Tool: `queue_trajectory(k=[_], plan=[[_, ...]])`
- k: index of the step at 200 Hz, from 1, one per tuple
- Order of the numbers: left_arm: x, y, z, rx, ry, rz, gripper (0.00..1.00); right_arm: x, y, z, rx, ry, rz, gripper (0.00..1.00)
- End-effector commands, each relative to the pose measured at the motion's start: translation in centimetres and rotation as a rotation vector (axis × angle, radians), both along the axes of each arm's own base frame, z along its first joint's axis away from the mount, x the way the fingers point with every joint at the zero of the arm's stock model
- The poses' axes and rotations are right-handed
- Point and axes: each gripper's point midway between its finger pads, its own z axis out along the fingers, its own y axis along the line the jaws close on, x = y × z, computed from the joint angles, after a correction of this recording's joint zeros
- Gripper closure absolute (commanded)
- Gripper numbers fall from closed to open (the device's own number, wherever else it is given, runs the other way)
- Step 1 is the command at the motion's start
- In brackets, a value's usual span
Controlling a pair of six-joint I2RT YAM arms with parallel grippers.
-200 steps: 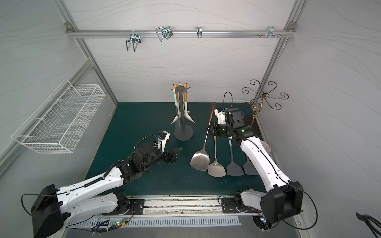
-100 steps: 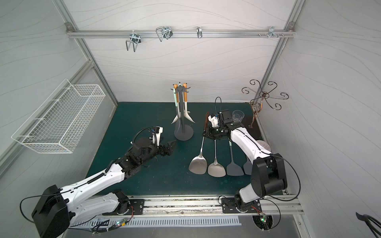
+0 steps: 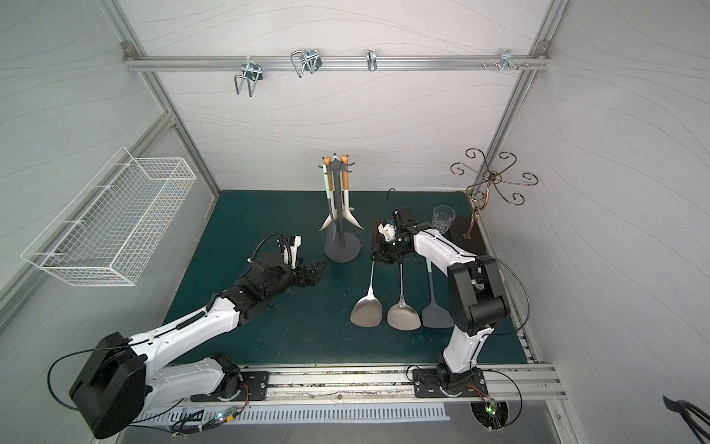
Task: Take the spatula off the kitchen utensil rack
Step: Place the spatula at the center of the board.
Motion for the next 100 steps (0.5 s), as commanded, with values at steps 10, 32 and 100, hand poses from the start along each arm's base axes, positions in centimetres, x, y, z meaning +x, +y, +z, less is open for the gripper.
queue_trajectory(k=[10, 32, 100], plan=[[1.0, -0.7, 3.1, -0.07, -0.058, -0.004, 0.0, 0.1, 1.1, 0.0, 0.015, 0.019, 0.032, 1.0], [1.0, -0.6, 3.0, -0.069, -0.059, -0.001, 0.0, 0.2, 1.4, -0.9, 0.0, 0.039, 0.037, 1.0], [0.5, -0.2, 4.1, -0.089, -0.099, 0.0, 0.0, -0.1, 2.1, -3.3, -0.043, 0.087, 0.051, 1.0]])
